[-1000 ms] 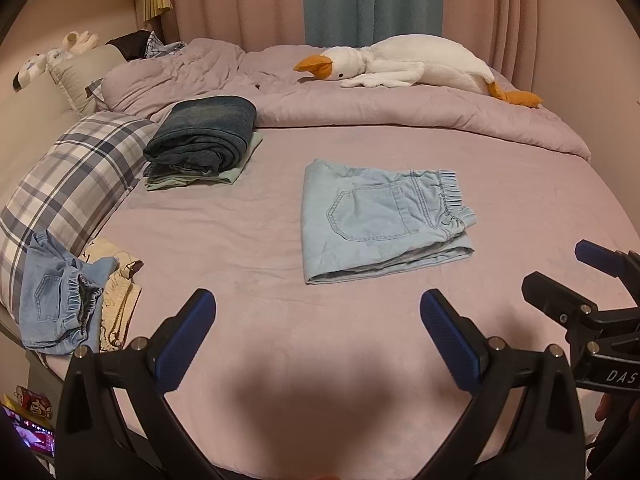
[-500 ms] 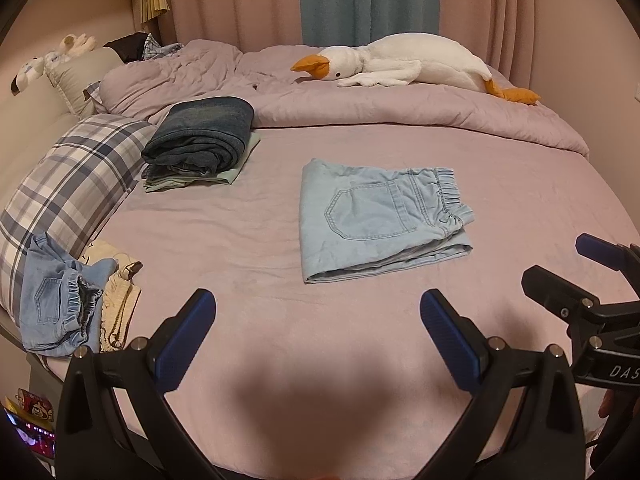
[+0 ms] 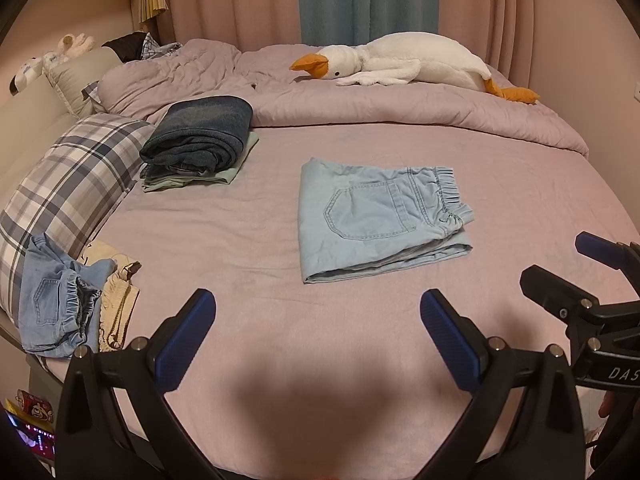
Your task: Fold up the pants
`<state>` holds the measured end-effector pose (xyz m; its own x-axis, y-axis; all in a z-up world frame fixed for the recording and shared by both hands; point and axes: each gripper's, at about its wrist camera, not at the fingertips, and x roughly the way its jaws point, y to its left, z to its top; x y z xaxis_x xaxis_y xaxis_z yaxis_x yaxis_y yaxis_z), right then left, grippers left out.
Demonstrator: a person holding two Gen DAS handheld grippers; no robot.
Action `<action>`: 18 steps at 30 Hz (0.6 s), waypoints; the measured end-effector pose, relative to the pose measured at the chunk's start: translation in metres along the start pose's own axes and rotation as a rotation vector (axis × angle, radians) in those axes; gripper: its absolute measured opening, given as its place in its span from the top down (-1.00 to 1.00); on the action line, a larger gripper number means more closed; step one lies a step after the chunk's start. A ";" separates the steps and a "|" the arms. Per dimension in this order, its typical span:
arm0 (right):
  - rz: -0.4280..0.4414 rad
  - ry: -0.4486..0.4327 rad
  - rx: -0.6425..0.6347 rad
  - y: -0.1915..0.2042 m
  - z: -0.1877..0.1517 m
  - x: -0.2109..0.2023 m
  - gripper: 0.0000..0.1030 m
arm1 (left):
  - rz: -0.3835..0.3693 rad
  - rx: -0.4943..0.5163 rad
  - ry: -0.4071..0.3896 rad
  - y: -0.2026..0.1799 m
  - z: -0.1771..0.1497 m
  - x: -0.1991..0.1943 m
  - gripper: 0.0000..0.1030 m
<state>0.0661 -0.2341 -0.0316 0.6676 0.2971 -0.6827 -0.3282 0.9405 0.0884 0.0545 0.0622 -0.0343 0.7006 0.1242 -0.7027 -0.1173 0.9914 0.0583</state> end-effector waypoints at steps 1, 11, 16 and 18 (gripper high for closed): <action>-0.001 0.000 0.000 0.000 0.000 0.000 -0.94 | 0.000 0.000 0.000 0.000 0.000 0.000 -0.99; -0.002 0.006 -0.006 -0.001 0.000 0.001 -0.94 | 0.000 0.000 0.000 -0.001 0.000 0.001 -0.99; -0.001 0.005 -0.008 -0.001 0.000 0.001 -0.94 | 0.000 0.001 0.000 0.000 0.000 0.001 -0.99; -0.001 0.005 -0.007 0.000 0.000 0.001 -0.94 | -0.002 0.000 0.000 0.000 0.000 0.001 -0.99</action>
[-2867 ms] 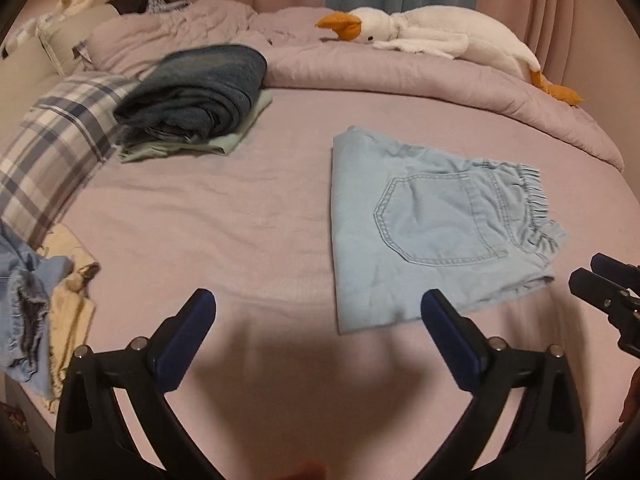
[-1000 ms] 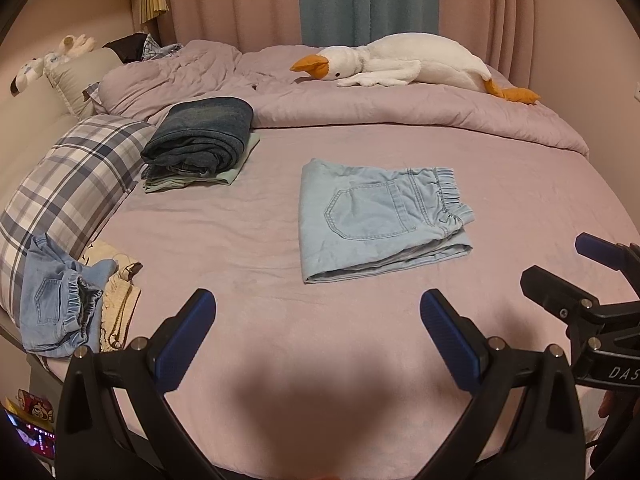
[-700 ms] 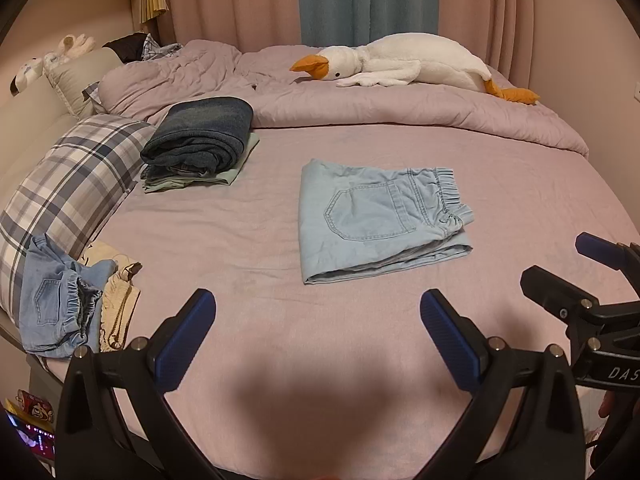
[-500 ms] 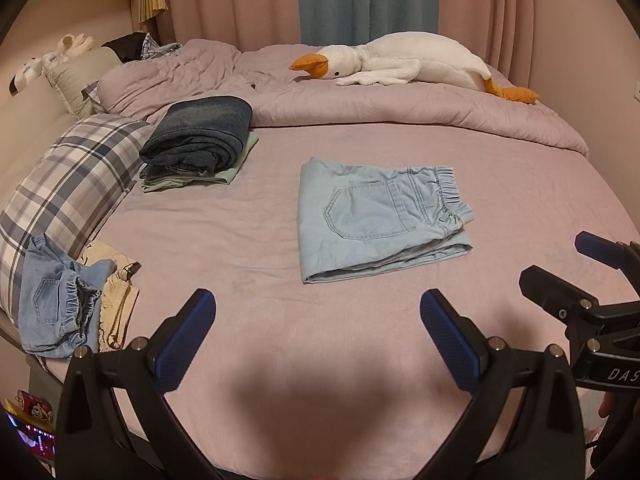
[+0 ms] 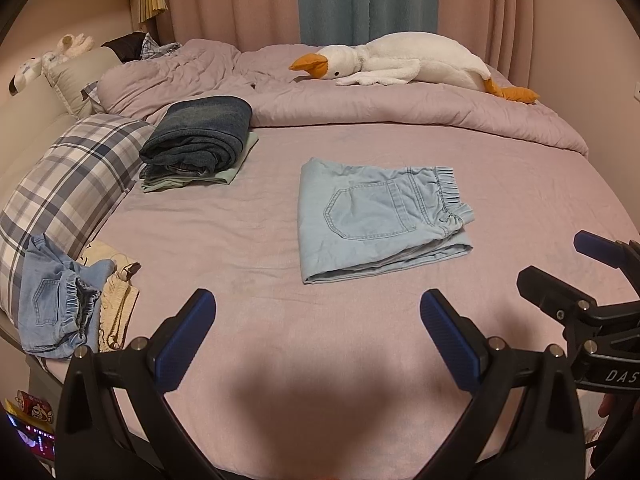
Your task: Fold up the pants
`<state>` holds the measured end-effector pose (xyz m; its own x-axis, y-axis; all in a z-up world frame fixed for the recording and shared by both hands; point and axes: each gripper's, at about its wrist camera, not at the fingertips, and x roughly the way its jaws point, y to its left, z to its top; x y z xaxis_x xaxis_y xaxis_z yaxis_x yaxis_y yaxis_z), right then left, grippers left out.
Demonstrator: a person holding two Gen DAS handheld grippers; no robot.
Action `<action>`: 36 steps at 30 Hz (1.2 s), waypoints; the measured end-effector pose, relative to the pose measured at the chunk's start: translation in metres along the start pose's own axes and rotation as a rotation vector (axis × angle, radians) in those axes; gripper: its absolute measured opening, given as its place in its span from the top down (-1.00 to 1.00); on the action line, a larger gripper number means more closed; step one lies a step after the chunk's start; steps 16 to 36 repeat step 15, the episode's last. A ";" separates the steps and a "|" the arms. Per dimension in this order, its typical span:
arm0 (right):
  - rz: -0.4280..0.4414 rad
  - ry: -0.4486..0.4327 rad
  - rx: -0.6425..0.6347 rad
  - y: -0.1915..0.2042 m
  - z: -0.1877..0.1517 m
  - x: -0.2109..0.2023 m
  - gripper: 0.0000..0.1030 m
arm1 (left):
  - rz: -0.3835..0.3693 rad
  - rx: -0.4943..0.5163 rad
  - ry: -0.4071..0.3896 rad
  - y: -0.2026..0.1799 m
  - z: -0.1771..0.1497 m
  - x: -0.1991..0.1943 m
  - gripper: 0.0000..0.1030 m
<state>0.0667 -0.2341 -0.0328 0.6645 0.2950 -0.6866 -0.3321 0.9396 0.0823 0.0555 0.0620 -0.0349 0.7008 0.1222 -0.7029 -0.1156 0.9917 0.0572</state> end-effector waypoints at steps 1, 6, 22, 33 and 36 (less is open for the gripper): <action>0.001 0.000 0.000 0.000 0.000 0.000 -0.94 | 0.000 0.000 -0.001 0.000 0.000 0.000 -0.99; 0.004 0.002 -0.012 -0.001 0.002 0.002 -0.94 | -0.002 0.000 -0.001 0.000 0.000 0.001 -0.99; 0.002 0.003 -0.017 -0.001 0.003 0.002 -0.94 | -0.006 -0.002 0.003 0.000 0.001 0.000 -0.99; 0.002 0.003 -0.017 -0.001 0.003 0.002 -0.94 | -0.006 -0.002 0.003 0.000 0.001 0.000 -0.99; 0.002 0.003 -0.017 -0.001 0.003 0.002 -0.94 | -0.006 -0.002 0.003 0.000 0.001 0.000 -0.99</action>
